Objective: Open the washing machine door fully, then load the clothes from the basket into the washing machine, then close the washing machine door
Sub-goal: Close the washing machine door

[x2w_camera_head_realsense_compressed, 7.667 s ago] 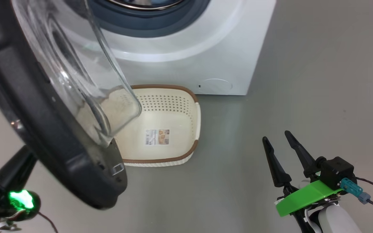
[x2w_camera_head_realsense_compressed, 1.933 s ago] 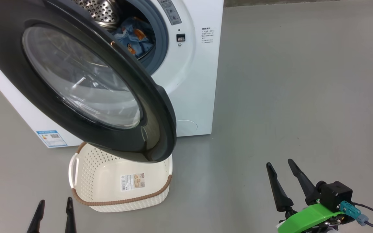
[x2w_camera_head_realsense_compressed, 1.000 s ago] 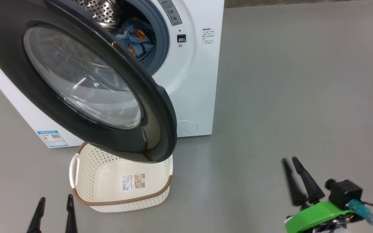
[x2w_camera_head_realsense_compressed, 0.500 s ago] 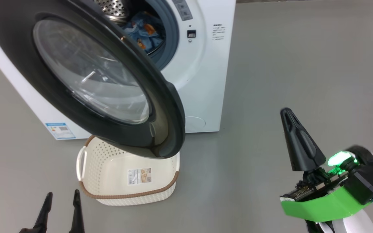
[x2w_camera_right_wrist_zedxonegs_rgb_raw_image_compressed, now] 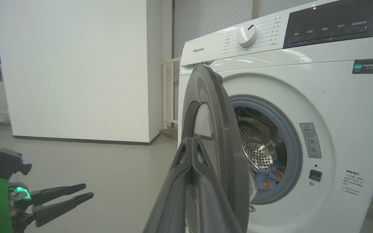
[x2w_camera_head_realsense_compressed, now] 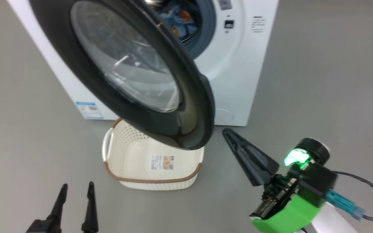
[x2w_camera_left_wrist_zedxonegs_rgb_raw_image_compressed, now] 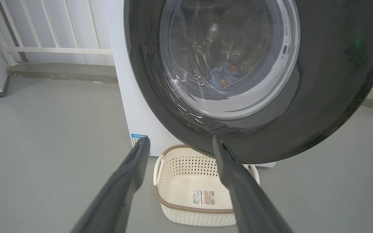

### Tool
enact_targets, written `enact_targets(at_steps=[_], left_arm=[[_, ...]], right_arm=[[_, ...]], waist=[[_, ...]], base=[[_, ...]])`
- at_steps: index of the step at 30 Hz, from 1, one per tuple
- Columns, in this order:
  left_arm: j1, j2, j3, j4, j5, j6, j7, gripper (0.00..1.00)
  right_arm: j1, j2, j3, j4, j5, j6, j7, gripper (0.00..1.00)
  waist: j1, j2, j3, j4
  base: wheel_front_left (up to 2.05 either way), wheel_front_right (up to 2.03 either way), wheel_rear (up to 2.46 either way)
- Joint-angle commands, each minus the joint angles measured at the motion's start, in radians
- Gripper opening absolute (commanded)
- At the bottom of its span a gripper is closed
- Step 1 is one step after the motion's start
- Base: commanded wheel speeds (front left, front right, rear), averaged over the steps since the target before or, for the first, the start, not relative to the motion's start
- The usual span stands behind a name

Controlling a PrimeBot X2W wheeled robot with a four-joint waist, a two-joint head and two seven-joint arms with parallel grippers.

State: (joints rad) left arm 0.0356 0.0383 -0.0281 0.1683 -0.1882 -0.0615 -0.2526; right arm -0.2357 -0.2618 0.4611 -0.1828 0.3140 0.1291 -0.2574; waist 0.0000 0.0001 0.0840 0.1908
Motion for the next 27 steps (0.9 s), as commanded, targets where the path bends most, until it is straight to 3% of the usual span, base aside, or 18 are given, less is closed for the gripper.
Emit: enact_targets(at_steps=[1, 14, 27], left_arm=[[-0.043, 0.012, 0.021, -0.023, -0.013, 0.009, -0.009, 1.00], [-0.112, 0.012, -0.096, -0.020, -0.080, 0.020, -0.009, 1.00], [-0.200, 0.012, -0.164, -0.017, -0.150, 0.021, -0.009, 1.00]], right_arm=[[-0.032, -0.003, 0.032, -0.005, 0.013, 0.002, -0.004, 0.00], [-0.137, -0.041, 0.101, 0.250, 0.059, 0.002, -0.004, 0.00], [-0.295, -0.015, -0.022, 0.404, 0.038, 0.002, -0.004, 0.00]], waist=[[0.0000, -0.0001, 0.032, 0.055], [0.0000, -0.0001, 0.164, 0.235], [0.0000, -0.0001, 0.297, 0.272]], base=[[0.00, 0.00, 0.00], [0.00, 0.00, 0.00], [0.00, 0.00, 0.00]])
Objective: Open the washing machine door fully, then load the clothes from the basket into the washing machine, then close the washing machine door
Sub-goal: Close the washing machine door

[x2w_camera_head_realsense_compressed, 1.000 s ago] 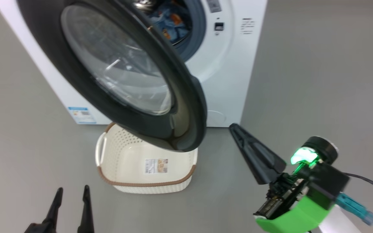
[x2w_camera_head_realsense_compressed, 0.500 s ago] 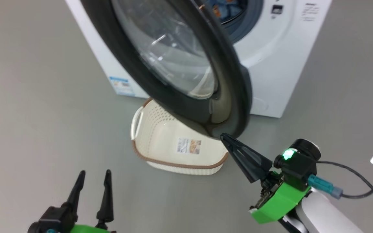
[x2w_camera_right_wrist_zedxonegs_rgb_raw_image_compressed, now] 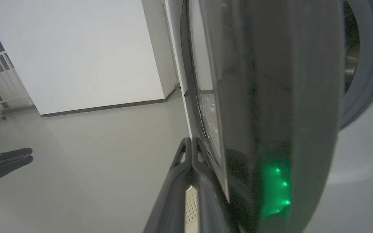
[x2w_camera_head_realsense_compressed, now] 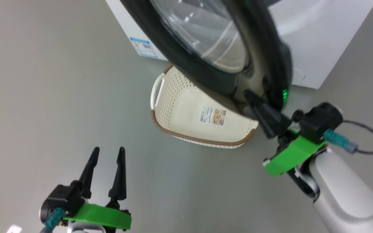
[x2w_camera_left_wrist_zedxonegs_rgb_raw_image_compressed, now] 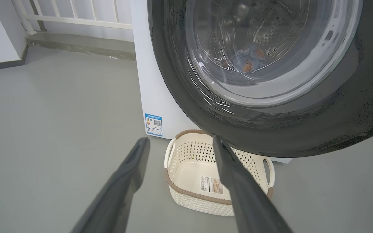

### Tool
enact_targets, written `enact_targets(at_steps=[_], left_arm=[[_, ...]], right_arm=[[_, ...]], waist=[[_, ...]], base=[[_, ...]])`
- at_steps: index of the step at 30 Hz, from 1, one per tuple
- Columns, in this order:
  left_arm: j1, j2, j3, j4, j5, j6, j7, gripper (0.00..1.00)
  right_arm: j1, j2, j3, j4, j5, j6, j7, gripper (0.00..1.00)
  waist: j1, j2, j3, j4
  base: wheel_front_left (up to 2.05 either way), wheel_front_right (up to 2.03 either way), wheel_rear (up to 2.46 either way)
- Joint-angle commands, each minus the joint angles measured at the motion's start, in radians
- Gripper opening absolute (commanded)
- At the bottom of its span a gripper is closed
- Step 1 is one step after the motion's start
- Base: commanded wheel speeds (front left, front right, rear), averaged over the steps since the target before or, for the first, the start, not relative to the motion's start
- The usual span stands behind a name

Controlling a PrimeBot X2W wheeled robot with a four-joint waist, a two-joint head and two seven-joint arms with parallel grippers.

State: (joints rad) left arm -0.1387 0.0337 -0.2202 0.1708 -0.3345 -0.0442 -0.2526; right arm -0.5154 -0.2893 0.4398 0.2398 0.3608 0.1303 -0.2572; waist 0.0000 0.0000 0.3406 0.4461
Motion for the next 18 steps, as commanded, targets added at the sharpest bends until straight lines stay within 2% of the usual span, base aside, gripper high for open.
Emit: enact_targets(at_steps=[1, 5, 11, 18], left_arm=[[-0.033, 0.017, 0.024, -0.021, -0.006, 0.004, -0.009, 1.00], [-0.054, 0.017, 0.006, -0.025, -0.006, 0.005, -0.009, 1.00], [-0.105, 0.017, -0.025, -0.030, -0.015, 0.003, -0.009, 1.00], [-0.161, 0.017, -0.062, -0.035, -0.028, -0.004, -0.009, 1.00]], right_arm=[[-0.027, 0.018, -0.022, -0.013, -0.014, 0.000, -0.005, 0.00], [-0.060, 0.030, -0.076, -0.003, -0.029, 0.000, -0.005, 0.00], [-0.151, 0.016, -0.120, 0.016, -0.060, 0.000, -0.005, 0.00], [-0.286, 0.034, -0.195, 0.040, -0.035, 0.000, -0.005, 0.00]], waist=[[0.0000, 0.0000, 0.049, 0.015], [0.0000, 0.0000, 0.076, 0.007], [0.0000, 0.0000, 0.135, -0.014], [0.0000, 0.0000, 0.213, -0.043]], base=[[0.00, 0.00, 0.00], [0.00, 0.00, 0.00], [0.00, 0.00, 0.00], [0.00, 0.00, 0.00]])
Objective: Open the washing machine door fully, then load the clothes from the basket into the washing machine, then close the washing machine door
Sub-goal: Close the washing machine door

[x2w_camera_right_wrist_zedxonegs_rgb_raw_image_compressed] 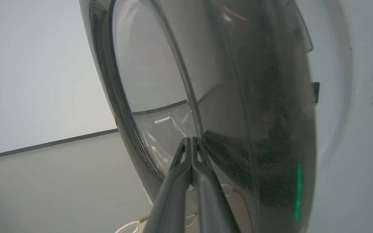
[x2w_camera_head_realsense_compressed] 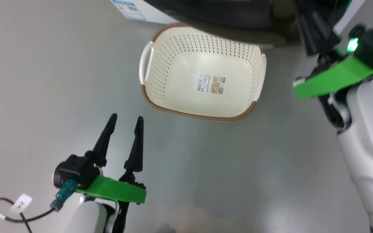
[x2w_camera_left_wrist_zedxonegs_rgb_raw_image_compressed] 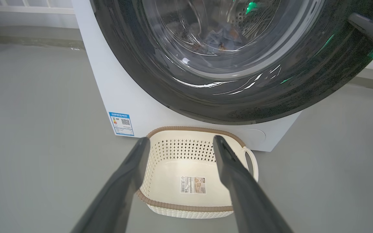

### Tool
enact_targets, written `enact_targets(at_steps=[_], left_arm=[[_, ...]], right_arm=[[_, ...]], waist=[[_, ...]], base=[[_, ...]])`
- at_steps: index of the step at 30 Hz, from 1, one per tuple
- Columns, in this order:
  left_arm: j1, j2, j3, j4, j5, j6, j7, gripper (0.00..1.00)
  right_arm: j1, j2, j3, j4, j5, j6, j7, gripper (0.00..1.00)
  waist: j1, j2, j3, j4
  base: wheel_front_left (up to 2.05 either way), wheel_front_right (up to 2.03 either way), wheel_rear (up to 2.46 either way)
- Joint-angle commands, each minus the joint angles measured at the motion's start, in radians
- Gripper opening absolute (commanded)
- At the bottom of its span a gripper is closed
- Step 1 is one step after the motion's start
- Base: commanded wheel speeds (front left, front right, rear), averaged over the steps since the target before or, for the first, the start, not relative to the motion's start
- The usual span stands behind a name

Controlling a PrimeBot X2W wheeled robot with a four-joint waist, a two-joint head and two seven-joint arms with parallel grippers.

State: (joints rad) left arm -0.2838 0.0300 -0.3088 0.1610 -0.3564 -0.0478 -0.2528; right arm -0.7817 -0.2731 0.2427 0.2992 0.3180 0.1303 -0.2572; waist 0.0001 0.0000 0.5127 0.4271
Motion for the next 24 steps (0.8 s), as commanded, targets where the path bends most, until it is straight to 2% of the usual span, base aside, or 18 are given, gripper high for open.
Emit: enact_targets(at_steps=[1, 9, 17, 24], left_arm=[[-0.023, 0.020, 0.021, -0.025, -0.006, -0.001, -0.009, 1.00], [-0.082, 0.020, -0.009, -0.031, -0.008, -0.009, -0.009, 1.00], [-0.124, 0.020, -0.020, -0.039, -0.009, -0.011, -0.009, 1.00], [-0.141, 0.020, -0.020, -0.038, -0.008, -0.013, -0.009, 1.00]], right_arm=[[-0.041, 0.021, -0.003, -0.015, 0.010, 0.000, -0.005, 0.00], [-0.217, 0.053, -0.043, 0.031, 0.058, 0.000, -0.005, 0.00], [-0.376, 0.055, -0.065, 0.075, 0.065, 0.000, -0.005, 0.00], [-0.433, 0.069, -0.078, 0.092, 0.070, 0.000, -0.005, 0.00]], waist=[[-0.0001, 0.0000, 0.052, -0.028], [-0.0001, 0.0000, 0.142, -0.064], [-0.0001, 0.0000, 0.205, -0.084], [-0.0001, 0.0000, 0.221, -0.099]], base=[[0.00, 0.00, 0.00], [0.00, 0.00, 0.00], [0.00, 0.00, 0.00], [0.00, 0.00, 0.00]])
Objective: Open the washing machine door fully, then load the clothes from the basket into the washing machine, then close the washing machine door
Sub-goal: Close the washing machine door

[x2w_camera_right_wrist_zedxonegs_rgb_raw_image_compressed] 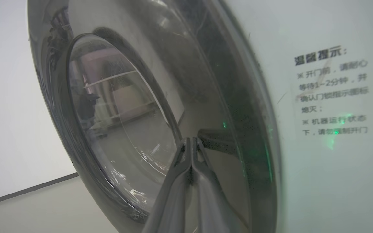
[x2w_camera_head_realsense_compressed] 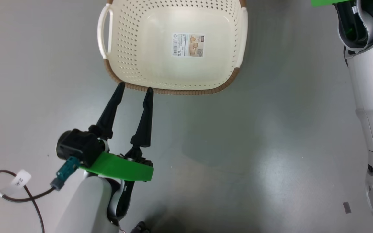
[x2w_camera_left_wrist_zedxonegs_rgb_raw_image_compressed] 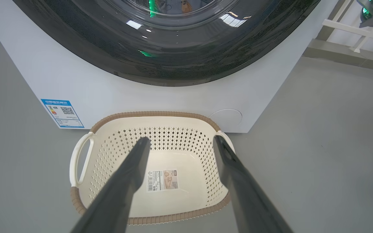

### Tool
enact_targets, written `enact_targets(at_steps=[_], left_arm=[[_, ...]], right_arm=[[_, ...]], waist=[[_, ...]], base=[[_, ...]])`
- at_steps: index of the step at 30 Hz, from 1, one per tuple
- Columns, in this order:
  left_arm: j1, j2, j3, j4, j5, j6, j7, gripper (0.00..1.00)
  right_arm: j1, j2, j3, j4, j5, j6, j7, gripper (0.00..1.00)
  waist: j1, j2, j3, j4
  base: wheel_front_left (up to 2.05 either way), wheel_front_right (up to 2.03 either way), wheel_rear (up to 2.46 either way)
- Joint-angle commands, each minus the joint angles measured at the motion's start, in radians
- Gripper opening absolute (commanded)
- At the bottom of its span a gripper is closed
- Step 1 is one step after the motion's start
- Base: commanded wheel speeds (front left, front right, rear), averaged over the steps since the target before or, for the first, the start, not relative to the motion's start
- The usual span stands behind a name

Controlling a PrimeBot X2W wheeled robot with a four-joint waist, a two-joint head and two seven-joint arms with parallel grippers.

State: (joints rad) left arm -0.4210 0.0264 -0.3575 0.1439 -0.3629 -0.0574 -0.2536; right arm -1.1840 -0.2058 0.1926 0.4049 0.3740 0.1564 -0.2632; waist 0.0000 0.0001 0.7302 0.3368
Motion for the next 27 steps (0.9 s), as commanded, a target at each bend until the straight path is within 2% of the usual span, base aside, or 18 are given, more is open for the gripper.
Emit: enact_targets(at_steps=[1, 7, 14, 22, 27], left_arm=[[-0.005, 0.024, 0.030, -0.019, -0.001, -0.004, -0.008, 1.00], [-0.005, 0.024, 0.048, -0.015, 0.009, -0.005, -0.008, 1.00], [0.022, 0.024, 0.105, -0.008, 0.037, -0.010, -0.008, 1.00], [0.063, 0.024, 0.167, -0.003, 0.072, -0.019, -0.008, 1.00], [0.097, 0.024, 0.212, -0.001, 0.098, -0.027, -0.008, 1.00]], right_arm=[[-0.027, 0.002, -0.026, -0.014, 0.016, -0.026, 0.001, 0.00], [0.033, -0.002, 0.012, -0.026, 0.037, -0.026, 0.001, 0.00], [0.188, -0.006, 0.033, -0.087, 0.072, -0.026, 0.001, 0.00], [0.357, 0.002, 0.012, -0.143, 0.093, -0.026, 0.001, 0.00], [0.464, 0.035, -0.013, -0.171, 0.104, -0.026, 0.001, 0.00]], waist=[[0.0000, -0.0001, 0.002, -0.011], [0.0000, -0.0001, -0.026, -0.025], [0.0000, -0.0001, -0.095, -0.060], [0.0000, -0.0001, -0.182, -0.110], [0.0000, -0.0001, -0.246, -0.148]], base=[[0.00, 0.00, 0.00], [0.00, 0.00, 0.00], [0.00, 0.00, 0.00], [0.00, 0.00, 0.00], [0.00, 0.00, 0.00]])
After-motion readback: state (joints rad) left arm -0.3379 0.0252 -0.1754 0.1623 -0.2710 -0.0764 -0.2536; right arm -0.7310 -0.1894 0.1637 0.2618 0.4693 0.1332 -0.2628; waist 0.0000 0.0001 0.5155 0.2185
